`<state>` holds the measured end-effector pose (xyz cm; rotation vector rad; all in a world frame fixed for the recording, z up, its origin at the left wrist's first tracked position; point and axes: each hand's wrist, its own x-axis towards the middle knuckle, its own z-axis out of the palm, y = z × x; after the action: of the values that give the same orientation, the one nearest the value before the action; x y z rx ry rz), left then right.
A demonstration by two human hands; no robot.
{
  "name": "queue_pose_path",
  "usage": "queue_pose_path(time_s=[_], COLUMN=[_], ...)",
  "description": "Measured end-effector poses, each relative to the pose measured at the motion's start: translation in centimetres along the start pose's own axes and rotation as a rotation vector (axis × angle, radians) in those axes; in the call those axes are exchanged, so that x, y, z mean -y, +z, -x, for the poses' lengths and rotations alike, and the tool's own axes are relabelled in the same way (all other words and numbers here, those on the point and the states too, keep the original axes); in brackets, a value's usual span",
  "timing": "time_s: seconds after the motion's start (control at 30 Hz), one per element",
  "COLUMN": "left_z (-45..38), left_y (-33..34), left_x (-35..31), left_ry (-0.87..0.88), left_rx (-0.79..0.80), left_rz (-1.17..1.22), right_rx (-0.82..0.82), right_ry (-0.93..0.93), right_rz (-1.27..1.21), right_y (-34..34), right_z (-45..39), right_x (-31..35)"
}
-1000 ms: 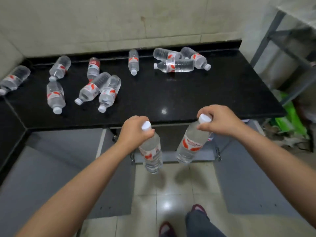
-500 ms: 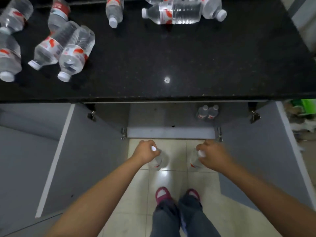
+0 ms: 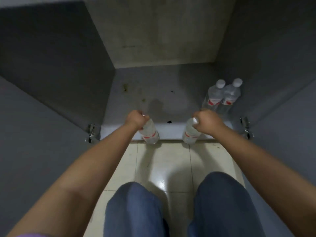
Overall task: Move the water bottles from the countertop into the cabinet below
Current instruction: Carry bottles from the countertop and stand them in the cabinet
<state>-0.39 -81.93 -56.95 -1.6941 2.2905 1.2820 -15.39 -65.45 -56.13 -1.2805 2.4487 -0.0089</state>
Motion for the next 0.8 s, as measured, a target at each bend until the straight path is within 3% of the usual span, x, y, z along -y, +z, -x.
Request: queue_pose_path(time_s=[0.13, 0.27, 0.5, 0.7, 0.8], left_z=[-3.4, -4.2, -5.5, -6.4, -6.8], left_y=[2.0, 1.4, 1.6, 4.2, 5.2], left_x=[0.7, -0.8, -3.4, -2.8, -2.2], left_ry=[0.0, 0.037, 0.21, 0.359, 0.561], left_rx=[-0.095, -0.093, -0.038, -0.171, -0.235], left_rz=[0.075, 0.015, -0.258, -0.641, -0.791], right_rx=[-0.089, -0.1, -0.076, -0.134, -0.154], right_ry=[-0.061, -0.069, -0.095, -0.04, -0.057], right_rz=[0.005, -0.037, -0.074, -0.092, -0.056], right_y=[2.2, 1.3, -0.2, 1.7, 1.7], right_z=[-3.0, -4.6, -7.5, -9.2, -9.5], right_x=[-0.4, 0.0, 1.3, 1.7, 1.6])
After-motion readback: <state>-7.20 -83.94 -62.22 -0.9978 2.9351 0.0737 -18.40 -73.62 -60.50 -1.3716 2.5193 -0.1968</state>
